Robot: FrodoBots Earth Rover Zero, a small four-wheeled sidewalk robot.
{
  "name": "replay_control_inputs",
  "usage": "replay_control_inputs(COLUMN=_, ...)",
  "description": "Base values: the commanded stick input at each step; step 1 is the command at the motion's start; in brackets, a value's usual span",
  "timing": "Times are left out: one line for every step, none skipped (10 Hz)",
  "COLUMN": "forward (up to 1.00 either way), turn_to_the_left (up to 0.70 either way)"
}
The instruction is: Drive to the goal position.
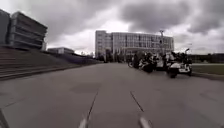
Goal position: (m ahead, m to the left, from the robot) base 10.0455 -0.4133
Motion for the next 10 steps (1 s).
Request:
replay_control_inputs(forward=0.85, turn_to_the_left=0.00)
replay_control_inputs(forward=0.85, turn_to_the_left=0.00)
replay_control_inputs(forward=0.85, turn_to_the_left=0.00)
replay_control_inputs(forward=0.85, turn_to_the_left=0.00)
replay_control_inputs(forward=0.85, turn_to_the_left=0.00)
replay_control_inputs(forward=0.85, turn_to_the_left=0.00)
replay_control_inputs(forward=0.85, turn_to_the_left=0.00)
replay_control_inputs(forward=0.85, turn_to_the_left=0.00)
replay_control_inputs(forward=0.85, turn_to_the_left=0.00)
replay_control_inputs(forward=0.85, turn_to_the_left=0.00)
